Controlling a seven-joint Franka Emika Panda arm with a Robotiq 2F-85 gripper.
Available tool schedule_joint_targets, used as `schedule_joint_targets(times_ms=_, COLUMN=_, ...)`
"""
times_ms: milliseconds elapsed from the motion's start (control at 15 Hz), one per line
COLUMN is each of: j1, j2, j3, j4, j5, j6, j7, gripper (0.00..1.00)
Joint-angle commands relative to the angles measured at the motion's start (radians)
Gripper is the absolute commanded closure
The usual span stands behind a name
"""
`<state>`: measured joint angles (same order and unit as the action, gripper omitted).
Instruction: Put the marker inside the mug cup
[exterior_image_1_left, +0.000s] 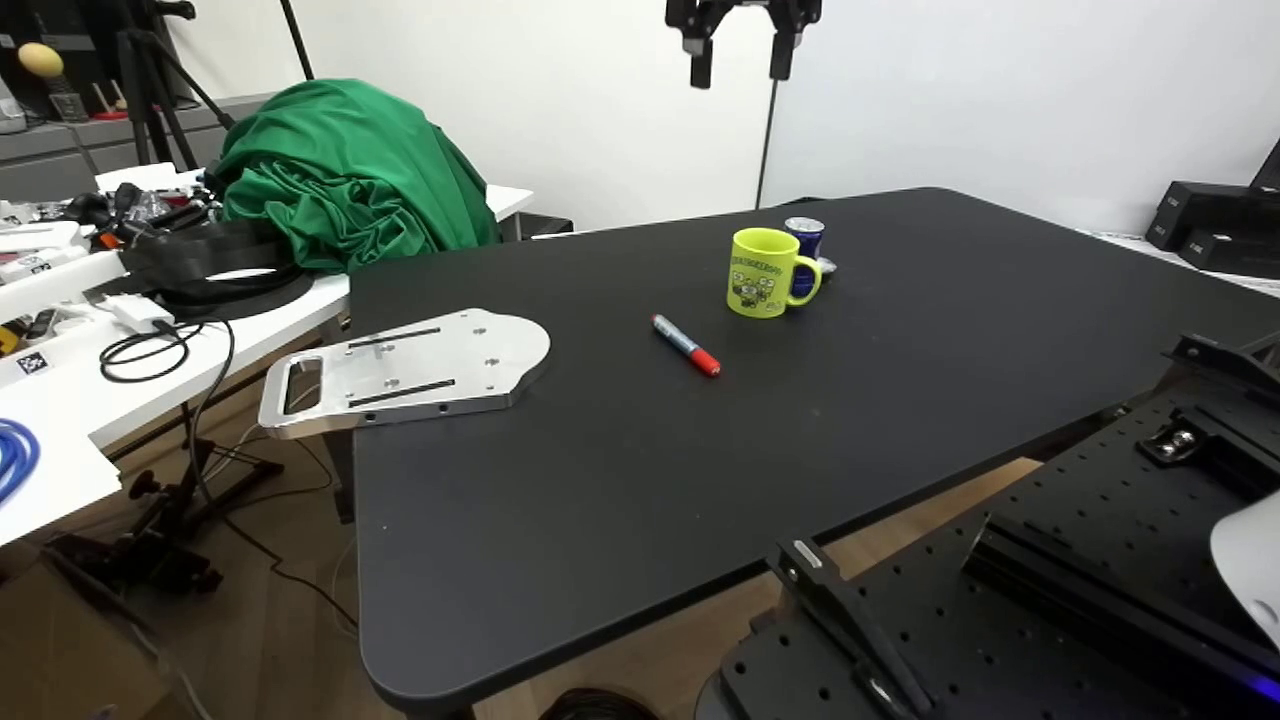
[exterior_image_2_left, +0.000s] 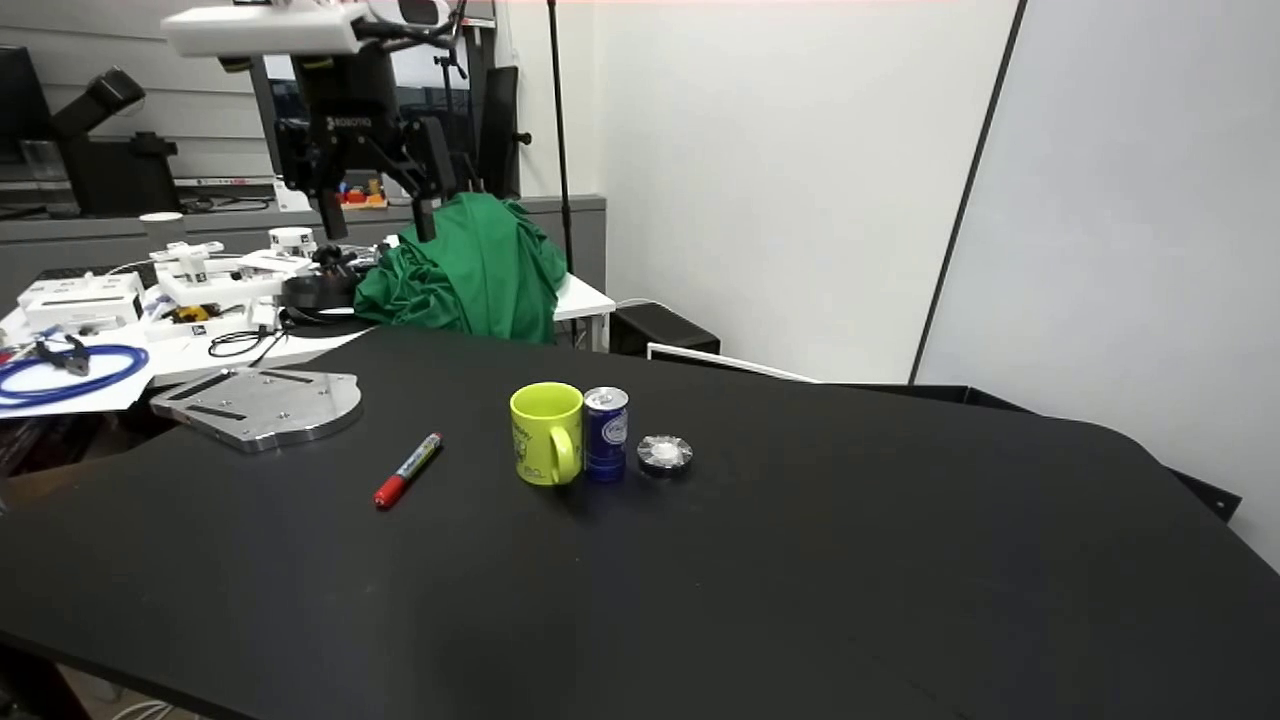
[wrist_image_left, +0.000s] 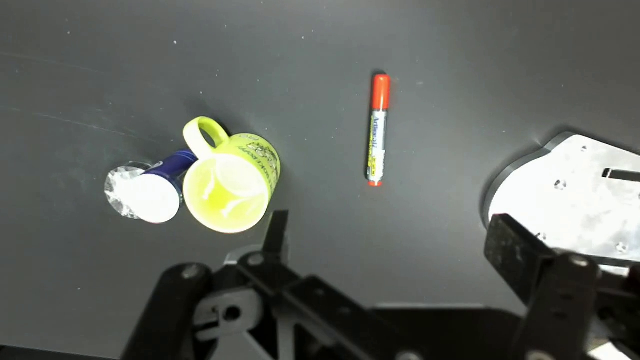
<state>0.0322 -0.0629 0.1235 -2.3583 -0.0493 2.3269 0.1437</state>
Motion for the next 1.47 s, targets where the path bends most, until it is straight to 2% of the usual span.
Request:
schedule_joint_targets(times_ms=0, j1=0.027, j2=0.120, j3=-0.002, j4=0.049, j5=-0.093, j6=0.057, j7=0.086, gripper=0.00)
schedule_joint_targets(times_ms=133, j1=0.044, j2=0.181, j3=-0.011, j4=0.071, j5=-0.143, j6=0.084, j7=0.136, gripper=0.00)
schedule_joint_targets(times_ms=200, j1=0.055, j2=0.204, j3=-0.016, j4=0.090, j5=-0.158, j6=0.042, j7=0.177, gripper=0.00)
schedule_joint_targets(times_ms=267, j1=0.049, j2=0.146, j3=-0.018, j4=0.029, j5=-0.111, j6=0.081, j7=0.095, gripper=0.00)
schedule_joint_targets(times_ms=733, j1=0.060, j2=0.226, j3=-0.028, j4=0.073, j5=-0.128, j6=0.092, j7=0.127, gripper=0.00)
schedule_joint_targets(times_ms=1200, j1=0.040, j2=0.355, j3=-0.015, j4=0.057, j5=0.080, j6=0.273, j7=-0.013, gripper=0.00)
schedule_joint_targets(times_ms=1400, j1=0.042, j2=0.412, j3=-0.020, j4=0.052, j5=0.114, j6=0.332, j7=-0.041, gripper=0.00)
